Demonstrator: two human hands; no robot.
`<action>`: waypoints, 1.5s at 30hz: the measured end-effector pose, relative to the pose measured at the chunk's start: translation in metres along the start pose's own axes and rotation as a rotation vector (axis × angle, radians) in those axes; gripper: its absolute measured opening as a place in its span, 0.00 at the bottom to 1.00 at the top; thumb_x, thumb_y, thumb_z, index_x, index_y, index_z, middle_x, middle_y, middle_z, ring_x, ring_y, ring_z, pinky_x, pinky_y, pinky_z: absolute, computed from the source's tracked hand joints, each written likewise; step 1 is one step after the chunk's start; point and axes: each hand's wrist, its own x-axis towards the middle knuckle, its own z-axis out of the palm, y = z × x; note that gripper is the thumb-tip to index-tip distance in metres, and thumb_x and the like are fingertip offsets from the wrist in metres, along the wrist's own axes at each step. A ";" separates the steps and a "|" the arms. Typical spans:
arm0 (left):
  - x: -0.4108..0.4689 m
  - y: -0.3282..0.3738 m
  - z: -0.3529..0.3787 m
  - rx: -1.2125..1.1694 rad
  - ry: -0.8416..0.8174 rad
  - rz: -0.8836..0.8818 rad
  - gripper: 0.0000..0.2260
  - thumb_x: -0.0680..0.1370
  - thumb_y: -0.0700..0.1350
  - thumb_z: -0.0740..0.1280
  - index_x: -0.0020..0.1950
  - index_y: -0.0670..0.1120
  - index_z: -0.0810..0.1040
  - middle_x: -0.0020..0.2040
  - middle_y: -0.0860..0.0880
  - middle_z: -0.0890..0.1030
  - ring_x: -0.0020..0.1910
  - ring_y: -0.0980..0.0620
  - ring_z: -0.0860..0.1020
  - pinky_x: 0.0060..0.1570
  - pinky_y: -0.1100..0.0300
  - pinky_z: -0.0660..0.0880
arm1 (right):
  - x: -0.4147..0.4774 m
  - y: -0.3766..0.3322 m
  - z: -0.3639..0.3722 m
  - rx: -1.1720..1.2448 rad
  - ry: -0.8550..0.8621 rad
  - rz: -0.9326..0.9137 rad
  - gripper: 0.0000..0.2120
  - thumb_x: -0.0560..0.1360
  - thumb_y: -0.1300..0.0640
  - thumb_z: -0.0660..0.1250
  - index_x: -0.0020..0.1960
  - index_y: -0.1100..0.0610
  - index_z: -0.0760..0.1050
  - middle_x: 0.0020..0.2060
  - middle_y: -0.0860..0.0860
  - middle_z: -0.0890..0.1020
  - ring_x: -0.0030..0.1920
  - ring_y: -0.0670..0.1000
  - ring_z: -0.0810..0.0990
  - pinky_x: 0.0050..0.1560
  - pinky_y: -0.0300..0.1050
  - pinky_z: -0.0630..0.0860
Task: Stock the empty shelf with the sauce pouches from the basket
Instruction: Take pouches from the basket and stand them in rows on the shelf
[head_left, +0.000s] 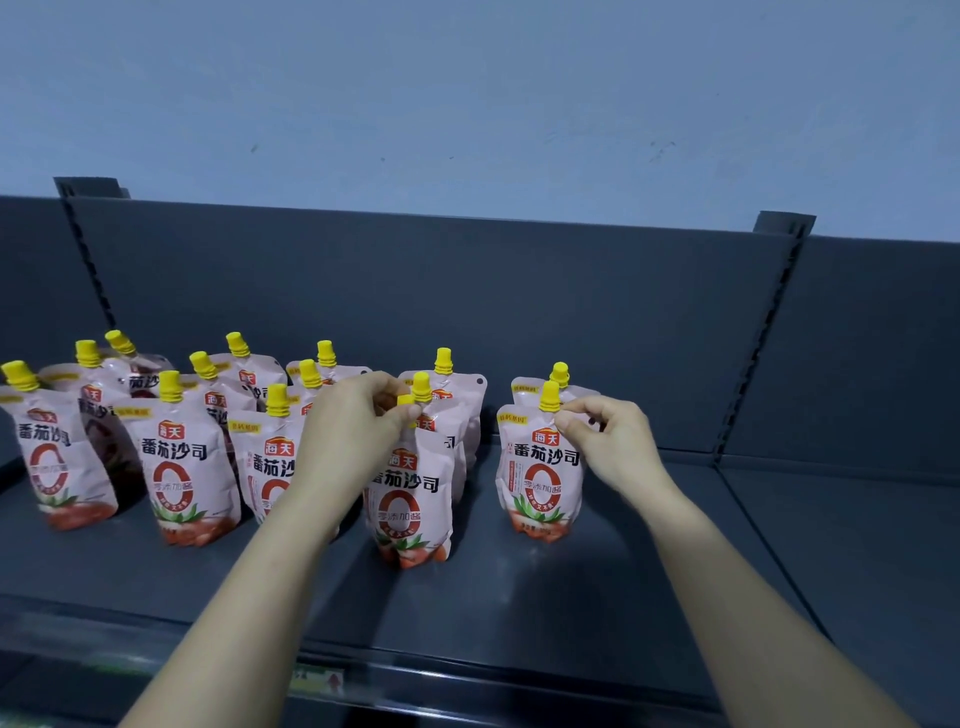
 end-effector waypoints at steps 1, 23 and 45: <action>0.000 0.000 0.000 0.002 0.003 0.001 0.07 0.73 0.47 0.72 0.49 0.46 0.81 0.40 0.51 0.80 0.40 0.54 0.77 0.40 0.61 0.71 | 0.002 0.000 0.000 0.000 -0.010 0.002 0.10 0.72 0.58 0.71 0.36 0.44 0.79 0.40 0.47 0.83 0.44 0.53 0.82 0.46 0.53 0.80; -0.007 0.008 -0.001 0.068 0.019 0.025 0.10 0.75 0.49 0.70 0.53 0.47 0.80 0.43 0.52 0.80 0.42 0.53 0.76 0.41 0.59 0.74 | 0.011 -0.020 -0.001 -0.307 0.000 -0.064 0.09 0.69 0.49 0.74 0.42 0.53 0.78 0.34 0.46 0.79 0.40 0.52 0.79 0.41 0.48 0.76; -0.029 0.008 -0.029 0.275 0.083 0.058 0.14 0.75 0.43 0.68 0.60 0.45 0.78 0.53 0.47 0.82 0.52 0.46 0.77 0.46 0.55 0.70 | -0.014 -0.057 0.003 -0.489 0.174 -0.350 0.16 0.74 0.48 0.68 0.58 0.55 0.78 0.51 0.53 0.79 0.54 0.55 0.74 0.48 0.50 0.73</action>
